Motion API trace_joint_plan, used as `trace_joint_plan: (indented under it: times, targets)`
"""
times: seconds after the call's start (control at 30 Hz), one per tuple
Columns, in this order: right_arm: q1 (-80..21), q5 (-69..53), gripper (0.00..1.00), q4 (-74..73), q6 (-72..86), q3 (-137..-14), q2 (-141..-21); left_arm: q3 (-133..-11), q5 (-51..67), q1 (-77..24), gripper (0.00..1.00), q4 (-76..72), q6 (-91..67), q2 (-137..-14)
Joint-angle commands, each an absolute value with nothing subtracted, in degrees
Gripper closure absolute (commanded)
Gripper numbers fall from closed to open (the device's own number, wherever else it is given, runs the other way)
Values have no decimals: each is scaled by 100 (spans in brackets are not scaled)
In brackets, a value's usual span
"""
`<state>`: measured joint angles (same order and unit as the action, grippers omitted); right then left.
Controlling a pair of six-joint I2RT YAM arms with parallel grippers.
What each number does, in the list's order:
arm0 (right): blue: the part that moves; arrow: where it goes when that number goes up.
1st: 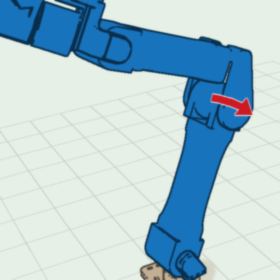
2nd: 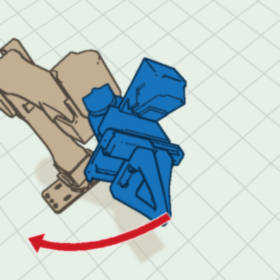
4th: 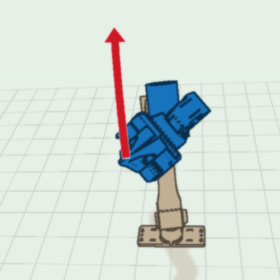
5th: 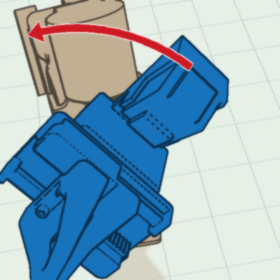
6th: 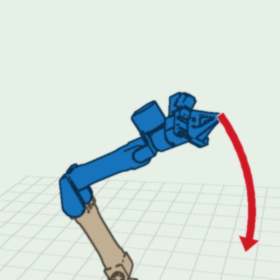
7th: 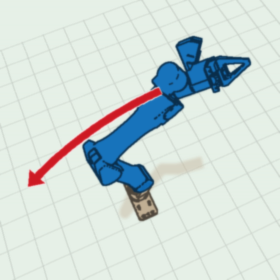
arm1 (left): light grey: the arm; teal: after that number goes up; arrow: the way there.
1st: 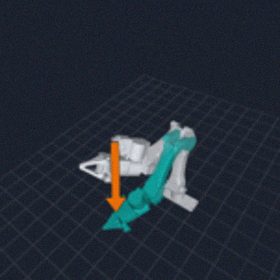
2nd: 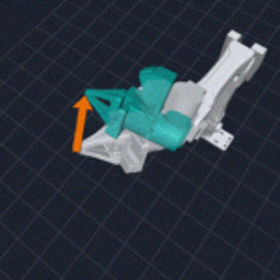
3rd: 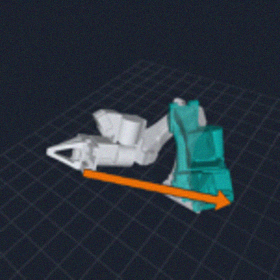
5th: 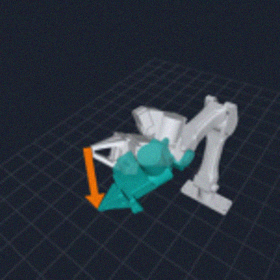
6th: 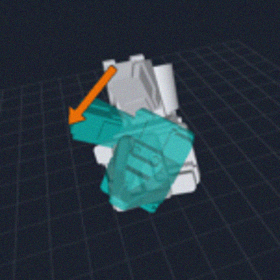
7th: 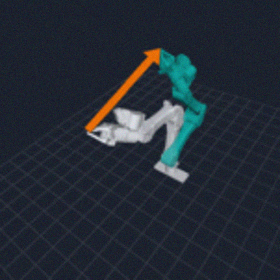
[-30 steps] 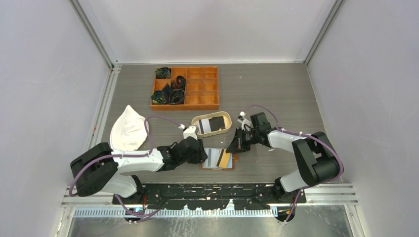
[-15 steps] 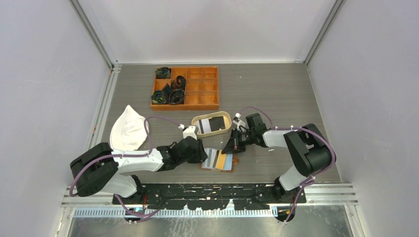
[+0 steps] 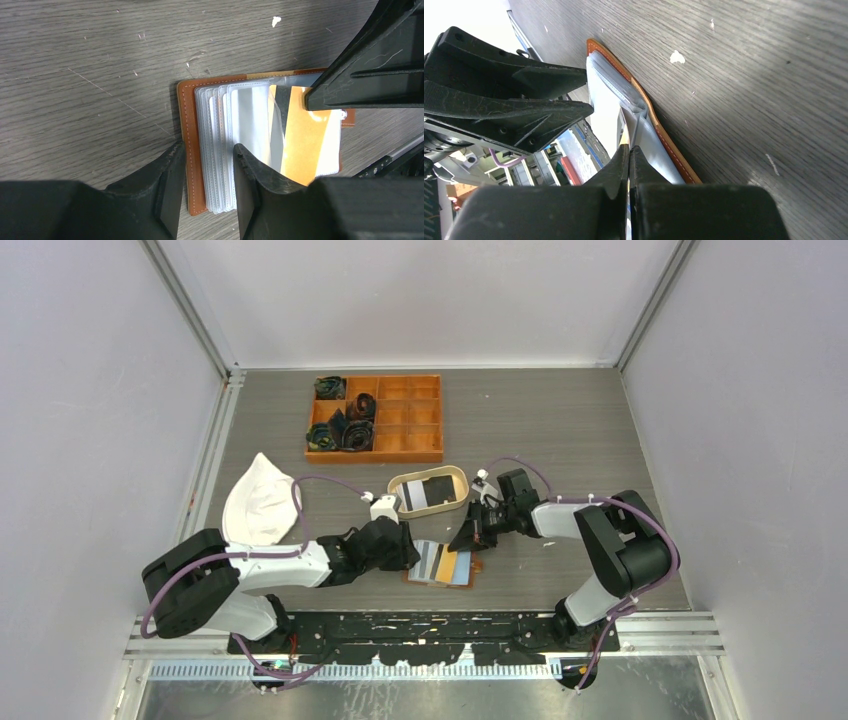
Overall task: Put the credit cards into the card holder
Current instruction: Insert the credit card into the card holder.
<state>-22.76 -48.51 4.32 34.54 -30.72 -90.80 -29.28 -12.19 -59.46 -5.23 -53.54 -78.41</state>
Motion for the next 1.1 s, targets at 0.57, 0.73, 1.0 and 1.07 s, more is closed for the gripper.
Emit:
trace_joint_plan:
  times: [0.57,0.73,1.0,1.07]
  targets:
    - [-2332,-4822,99,226,3127,-2865,-9012,-2834,-1008,-5946,61,-521,-5265,-7998]
    - [-2391,-4853,99,579,3310,-2852,-9155,-2848,-937,-5950,61,-586,-5265,-8065]
    - [-2531,-4879,99,894,3481,-2890,-9244,-2890,-880,-5947,62,-641,-5265,-8168]
    - [-2544,-4894,99,1000,3542,-2892,-9265,-2904,-866,-5949,62,-650,-5265,-8197]
